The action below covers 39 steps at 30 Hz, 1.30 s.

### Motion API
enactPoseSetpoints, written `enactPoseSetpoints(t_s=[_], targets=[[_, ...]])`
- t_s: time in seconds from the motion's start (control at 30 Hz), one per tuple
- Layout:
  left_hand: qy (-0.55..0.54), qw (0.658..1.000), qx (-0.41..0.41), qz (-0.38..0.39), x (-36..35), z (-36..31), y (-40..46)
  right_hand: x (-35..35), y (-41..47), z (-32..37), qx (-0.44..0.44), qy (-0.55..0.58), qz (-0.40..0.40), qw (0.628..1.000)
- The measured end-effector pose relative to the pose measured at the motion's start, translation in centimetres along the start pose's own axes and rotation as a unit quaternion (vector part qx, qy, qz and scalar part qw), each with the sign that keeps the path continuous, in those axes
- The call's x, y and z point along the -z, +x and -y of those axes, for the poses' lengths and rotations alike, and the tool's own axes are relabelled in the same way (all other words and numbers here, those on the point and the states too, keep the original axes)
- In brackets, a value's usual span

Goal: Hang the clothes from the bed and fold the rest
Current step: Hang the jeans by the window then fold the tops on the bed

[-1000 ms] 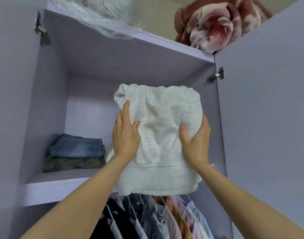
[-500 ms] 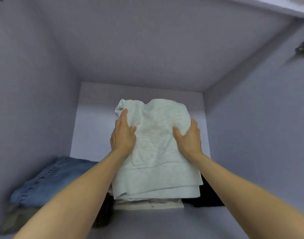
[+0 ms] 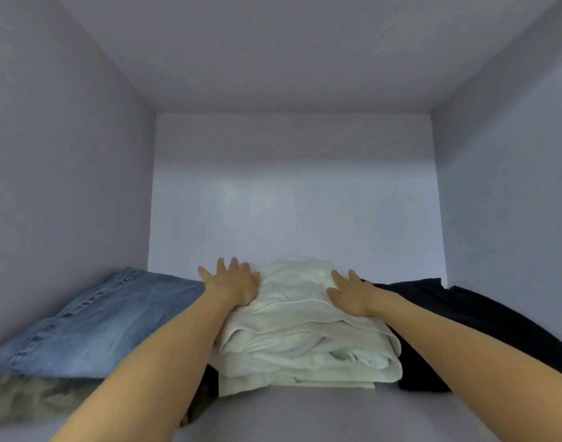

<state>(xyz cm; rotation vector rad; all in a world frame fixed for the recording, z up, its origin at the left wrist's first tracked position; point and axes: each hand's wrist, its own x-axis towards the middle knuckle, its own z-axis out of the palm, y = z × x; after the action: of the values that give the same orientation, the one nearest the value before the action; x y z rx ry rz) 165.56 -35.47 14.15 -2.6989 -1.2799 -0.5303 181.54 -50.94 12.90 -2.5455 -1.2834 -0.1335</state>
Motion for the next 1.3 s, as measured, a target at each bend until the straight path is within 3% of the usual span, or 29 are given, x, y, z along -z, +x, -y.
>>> enactPoseSetpoints(t_s=[0.07,0.13,0.23,0.3,0.43,0.53,0.6,0.67,0.77,0.9,1.0,1.13,1.3], targets=[[-0.06,0.992,-0.054,-0.1,0.8,-1.1,-1.0,1.1,-0.5,0.7,0.022,0.012,-0.093,0.995],[-0.075,0.983,-0.108,-0.128,-0.2,-1.8,-2.4,0.2,-1.5,1.5,0.078,0.033,-0.138,0.987],[0.04,0.991,-0.126,-0.015,-3.6,-1.7,-5.5,-3.5,-3.8,1.8,0.116,-0.039,-0.012,0.992],[0.061,0.991,-0.116,-0.022,-2.8,-1.6,-6.0,-2.9,-4.5,1.8,0.087,-0.04,0.01,0.995],[0.114,0.977,-0.113,-0.142,1.5,-1.3,-6.6,1.8,-5.9,3.1,0.073,0.012,-0.113,0.991],[0.092,0.977,-0.101,-0.165,1.6,0.4,-9.0,2.2,-8.6,3.5,0.107,0.019,-0.255,0.961],[0.064,0.983,-0.089,-0.149,1.1,1.5,-11.2,1.8,-10.7,3.5,0.117,0.018,-0.275,0.954],[0.037,0.986,-0.079,-0.14,1.0,2.3,-14.4,0.9,-13.2,3.6,0.131,0.017,-0.243,0.961],[-0.032,0.979,-0.069,-0.187,1.1,3.1,-20.7,-0.4,-17.8,4.6,0.192,0.125,-0.241,0.943],[-0.096,0.963,-0.031,-0.248,0.1,3.7,-31.1,-3.1,-25.1,6.2,0.265,0.3,-0.278,0.873],[-0.114,0.958,0.02,-0.263,-1.2,4.3,-39.7,-6.9,-31.2,6.9,0.321,0.412,-0.241,0.818],[-0.135,0.962,0.092,-0.22,-3.7,4.8,-51.3,-13.0,-39.0,7.8,0.349,0.438,-0.088,0.824],[-0.165,0.949,0.23,-0.14,-7.0,6.5,-65.1,-18.6,-47.7,10.4,0.392,0.388,0.097,0.829]])
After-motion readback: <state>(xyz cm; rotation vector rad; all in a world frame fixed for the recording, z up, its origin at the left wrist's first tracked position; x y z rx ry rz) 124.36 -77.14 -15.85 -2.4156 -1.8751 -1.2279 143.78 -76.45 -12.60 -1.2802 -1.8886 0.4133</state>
